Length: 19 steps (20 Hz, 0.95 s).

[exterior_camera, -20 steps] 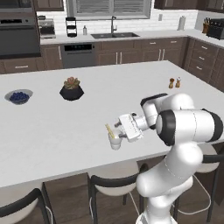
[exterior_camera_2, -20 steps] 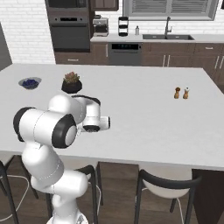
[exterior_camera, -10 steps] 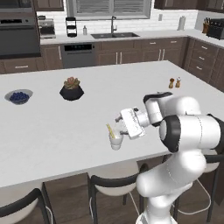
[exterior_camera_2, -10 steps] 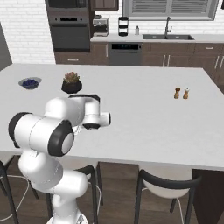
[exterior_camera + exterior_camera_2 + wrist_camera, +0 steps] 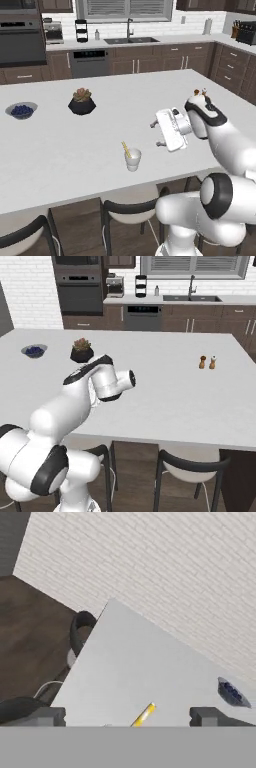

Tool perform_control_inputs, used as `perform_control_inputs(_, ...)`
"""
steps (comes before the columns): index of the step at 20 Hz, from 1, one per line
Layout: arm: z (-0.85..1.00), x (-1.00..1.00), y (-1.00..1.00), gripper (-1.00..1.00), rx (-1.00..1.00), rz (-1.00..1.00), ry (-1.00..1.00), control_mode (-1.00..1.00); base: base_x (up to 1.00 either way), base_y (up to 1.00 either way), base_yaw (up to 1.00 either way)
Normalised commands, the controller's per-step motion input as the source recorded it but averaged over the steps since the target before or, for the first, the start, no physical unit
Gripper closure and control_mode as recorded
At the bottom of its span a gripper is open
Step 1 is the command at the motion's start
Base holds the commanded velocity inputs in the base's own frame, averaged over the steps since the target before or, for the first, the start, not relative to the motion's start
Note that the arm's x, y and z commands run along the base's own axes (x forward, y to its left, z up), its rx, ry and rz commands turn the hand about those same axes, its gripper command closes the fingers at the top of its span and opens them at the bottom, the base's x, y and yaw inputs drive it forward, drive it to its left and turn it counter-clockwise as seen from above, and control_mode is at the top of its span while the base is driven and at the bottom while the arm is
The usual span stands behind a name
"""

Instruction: Take a straw from the drawer in front and place it inside the glass cup on the dining counter.

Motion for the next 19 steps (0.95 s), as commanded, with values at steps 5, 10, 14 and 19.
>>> perform_control_inputs(5,0.69,-0.98,-0.16,-1.0,-0.35,0.0,-0.48,-1.0,0.0,0.0,0.0)
perform_control_inputs(10,0.46,-1.0,0.0,-1.0,-0.39,0.0,-0.5,-1.0,0.0,0.0,0.0)
perform_control_inputs(14,0.21,-1.0,0.17,-1.0,-0.42,0.06,-0.42,-1.0,0.0,0.0,0.0)
perform_control_inputs(19,0.01,-0.9,0.56,-1.0,-0.36,0.24,-0.12,-1.0,0.0,0.0,0.0)
